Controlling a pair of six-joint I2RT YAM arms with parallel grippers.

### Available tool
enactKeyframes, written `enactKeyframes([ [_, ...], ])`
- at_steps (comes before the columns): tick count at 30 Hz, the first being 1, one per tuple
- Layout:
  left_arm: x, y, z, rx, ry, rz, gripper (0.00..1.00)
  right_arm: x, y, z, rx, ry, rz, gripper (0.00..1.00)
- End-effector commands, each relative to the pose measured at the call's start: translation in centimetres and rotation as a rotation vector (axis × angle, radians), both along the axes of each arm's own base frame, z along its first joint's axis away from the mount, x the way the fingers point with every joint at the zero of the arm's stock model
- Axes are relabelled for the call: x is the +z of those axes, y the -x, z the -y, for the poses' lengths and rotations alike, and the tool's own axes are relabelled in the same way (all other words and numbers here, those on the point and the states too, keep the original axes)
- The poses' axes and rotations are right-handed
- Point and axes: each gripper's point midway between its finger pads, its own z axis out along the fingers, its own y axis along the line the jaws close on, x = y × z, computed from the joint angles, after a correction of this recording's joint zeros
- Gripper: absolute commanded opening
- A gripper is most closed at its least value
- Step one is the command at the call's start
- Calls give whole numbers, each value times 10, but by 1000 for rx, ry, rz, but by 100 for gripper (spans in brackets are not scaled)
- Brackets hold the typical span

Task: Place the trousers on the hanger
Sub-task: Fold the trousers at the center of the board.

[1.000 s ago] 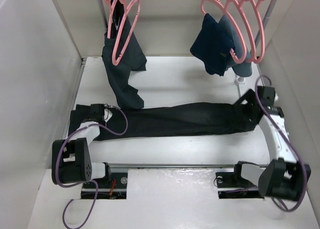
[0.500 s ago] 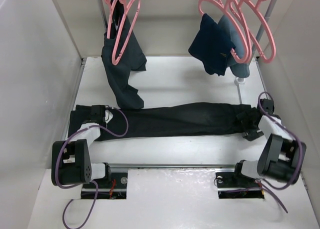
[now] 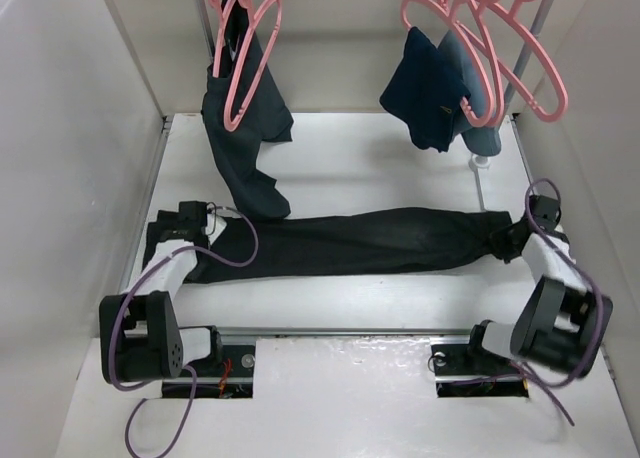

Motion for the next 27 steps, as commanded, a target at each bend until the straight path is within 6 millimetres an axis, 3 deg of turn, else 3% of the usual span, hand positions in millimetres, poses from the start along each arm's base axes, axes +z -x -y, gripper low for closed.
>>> enactKeyframes([
  [1,25,-10,23,-20,141,42,59,79,0,41,-75,254,123,0],
  [5,52,-23,42,-42,287,96,54,155,0,60,-99,435,270,0],
  [7,58,-28,45,-42,322,118,48,178,-6,61,-57,487,334,0],
  [11,59,-33,47,-50,331,138,48,194,-17,55,56,533,384,0],
  [16,39,-48,42,-41,311,139,67,224,-13,49,125,619,474,0],
  [18,38,-65,57,-98,390,168,70,234,-11,47,142,645,496,0],
  [20,43,-86,68,-103,475,210,71,247,-8,47,144,681,507,0],
  [24,41,-114,59,-30,531,231,71,250,-2,44,162,701,494,0],
  [27,17,-118,48,17,530,172,66,255,3,45,156,723,502,0],
])
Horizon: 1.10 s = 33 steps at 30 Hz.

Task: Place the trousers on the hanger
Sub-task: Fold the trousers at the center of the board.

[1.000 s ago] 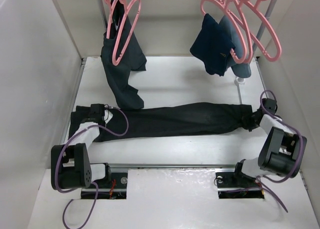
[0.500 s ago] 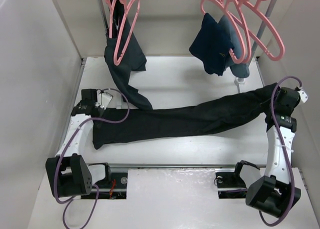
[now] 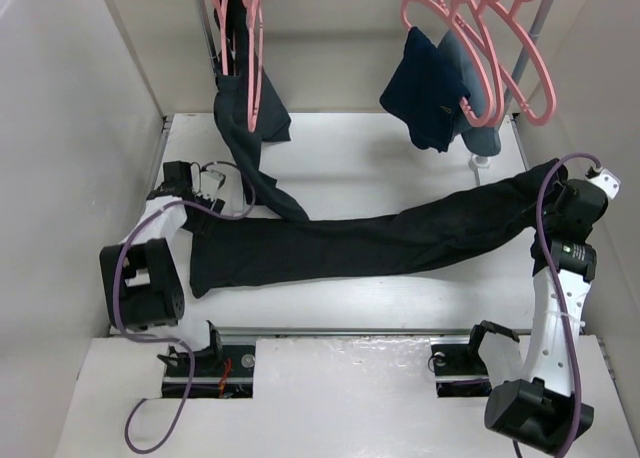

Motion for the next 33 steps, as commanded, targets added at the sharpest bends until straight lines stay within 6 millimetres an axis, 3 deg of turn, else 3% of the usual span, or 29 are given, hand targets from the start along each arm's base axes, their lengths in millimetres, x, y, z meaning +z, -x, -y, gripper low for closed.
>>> enactKeyframes([
  [1,-5,-19,-3,32,54,18,60,51,-2,6,-9,105,125,0],
  [2,-11,-20,-8,45,57,0,40,49,-1,6,-9,101,116,0],
  [3,-15,-18,-2,33,84,-15,27,49,-1,6,-9,101,116,0],
  [6,-2,-23,12,-24,162,23,0,49,-1,6,-9,101,116,0],
  [11,33,-25,30,-124,222,131,0,47,0,6,-5,105,104,0],
  [14,53,-31,30,-124,212,190,0,49,2,5,-6,109,112,0],
  [18,61,-34,22,-82,197,201,0,49,2,5,-6,109,112,0],
  [19,58,-34,20,-75,193,183,0,45,2,5,-5,105,104,0],
  [20,47,-32,18,-65,194,139,16,48,4,5,-6,109,112,0],
  [21,44,-33,12,-44,187,117,38,48,4,5,-6,109,112,0],
  [23,20,-23,5,-7,221,9,60,50,5,4,-6,112,121,0],
  [26,0,-16,2,34,305,-66,68,42,5,4,-5,105,104,0],
  [29,-9,-14,-1,64,367,-84,68,40,7,3,-5,105,104,0],
  [33,-17,-12,10,55,463,-124,48,36,7,3,-5,102,95,0],
])
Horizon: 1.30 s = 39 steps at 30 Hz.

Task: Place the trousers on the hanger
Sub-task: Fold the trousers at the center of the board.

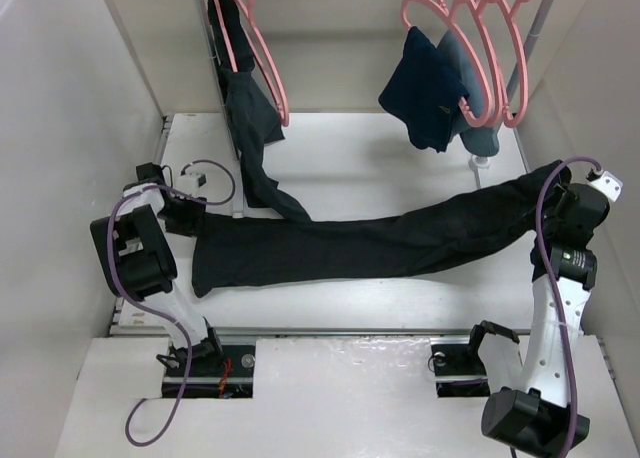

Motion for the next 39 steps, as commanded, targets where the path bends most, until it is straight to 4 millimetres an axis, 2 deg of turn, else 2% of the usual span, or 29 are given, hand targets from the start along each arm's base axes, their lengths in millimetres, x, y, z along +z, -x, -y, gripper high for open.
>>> enactKeyframes([
  [1,15,-3,23,-33,123,8,40,29,-5,5,-7,62,91,0],
  [2,16,-3,24,-25,135,8,33,29,-5,5,-7,62,91,0],
  [3,16,-3,25,-25,135,8,16,33,-5,5,-7,66,100,0],
  [4,18,-1,25,-25,135,8,5,33,-5,5,-7,66,101,0],
  [5,18,-1,22,-15,135,8,0,33,-5,5,-7,66,101,0],
  [11,57,-13,17,-19,113,125,0,33,-7,6,-7,66,101,0],
  [14,81,-25,10,2,90,202,0,33,-7,6,-7,66,101,0],
  [15,96,-30,9,5,75,251,0,33,-7,6,-7,66,101,0],
  [19,129,-42,9,4,59,382,0,33,-5,9,-23,80,93,0],
  [21,129,-44,7,8,47,388,0,33,-5,11,-32,83,92,0],
  [22,122,-46,12,-17,33,368,0,33,-5,11,-32,83,92,0],
  [27,62,-34,-1,21,-38,184,0,36,-5,8,-16,99,85,0],
  [29,43,-35,-8,51,-65,162,32,40,-5,8,-10,115,88,0],
  [30,38,-36,-13,71,-88,155,42,48,-4,6,-13,126,105,0],
  [32,31,-34,-12,82,-77,134,56,60,1,5,-15,144,118,0],
  [34,34,-34,-6,69,-43,133,57,75,5,3,-13,167,145,0],
  [35,38,-35,-6,69,-46,143,59,94,8,1,-12,192,183,0],
  [38,44,-30,0,60,-25,152,60,127,18,-6,5,246,245,0],
  [39,48,-29,1,60,-26,157,60,150,27,-9,-1,272,288,0],
])
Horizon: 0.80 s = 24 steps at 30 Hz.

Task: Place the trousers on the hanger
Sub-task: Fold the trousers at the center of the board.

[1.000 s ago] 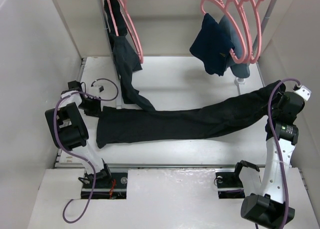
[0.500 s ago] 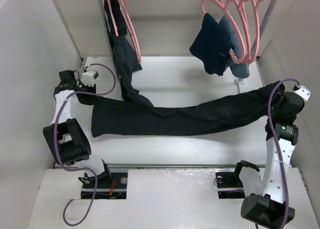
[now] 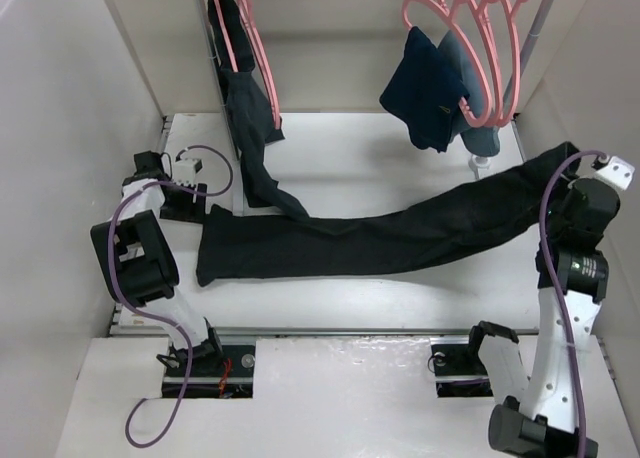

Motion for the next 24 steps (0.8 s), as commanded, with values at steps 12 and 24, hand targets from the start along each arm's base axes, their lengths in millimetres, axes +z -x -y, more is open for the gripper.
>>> enactKeyframes([
  [12,16,38,91,-214,250,-51,65,191,18,-20,77,288,347,0],
  [24,36,68,178,-556,428,-28,100,153,4,-18,80,248,270,0],
])
